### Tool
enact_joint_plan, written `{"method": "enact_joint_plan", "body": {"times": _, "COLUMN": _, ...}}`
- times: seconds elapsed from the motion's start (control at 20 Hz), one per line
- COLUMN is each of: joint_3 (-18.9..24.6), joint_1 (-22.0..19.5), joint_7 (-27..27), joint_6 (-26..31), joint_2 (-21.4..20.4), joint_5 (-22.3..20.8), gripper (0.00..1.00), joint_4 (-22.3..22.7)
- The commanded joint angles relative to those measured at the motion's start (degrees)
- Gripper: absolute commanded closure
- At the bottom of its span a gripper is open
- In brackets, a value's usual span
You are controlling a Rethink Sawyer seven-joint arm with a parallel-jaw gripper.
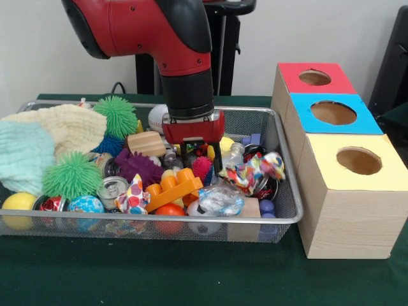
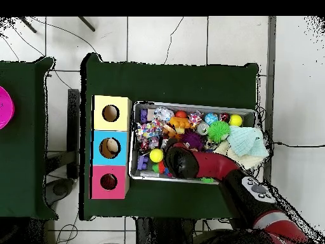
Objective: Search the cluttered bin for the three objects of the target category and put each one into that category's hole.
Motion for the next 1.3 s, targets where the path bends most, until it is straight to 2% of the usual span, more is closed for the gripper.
{"method": "enact_joint_plan", "body": {"times": 0.05, "joint_3": 3.9, "joint_1": 1.6, "joint_7": 1.8, "joint_6": -1.4, "joint_2": 8.8, "joint_5": -2.4, "gripper": 0.0, "joint_4": -8.5}}
{"method": "enact_joint_plan", "body": {"times": 0.35, "joint_3": 2.1, "joint_1": 3.1, "joint_7": 3.6, "joint_6": -4.6, "joint_2": 10.9, "joint_5": -1.9, "gripper": 0.0, "joint_4": -12.0}}
{"method": "enact_joint_plan", "body": {"times": 0.65, "joint_3": 4.8, "joint_1": 1.4, "joint_7": -0.2, "joint_6": 0.7, "joint_2": 11.2, "joint_5": -2.1, "gripper": 0.0, "joint_4": -13.9}}
{"method": "enact_joint_plan", "body": {"times": 0.8, "joint_3": 6.1, "joint_1": 0.3, "joint_7": -1.2, "joint_6": 1.7, "joint_2": 11.9, "joint_5": -2.5, "gripper": 0.0, "joint_4": -13.4}}
{"method": "enact_joint_plan", "body": {"times": 1.3, "joint_3": -6.1, "joint_1": 9.5, "joint_7": 4.9, "joint_6": -1.8, "joint_2": 11.4, "joint_5": -1.3, "gripper": 0.0, "joint_4": -12.3}}
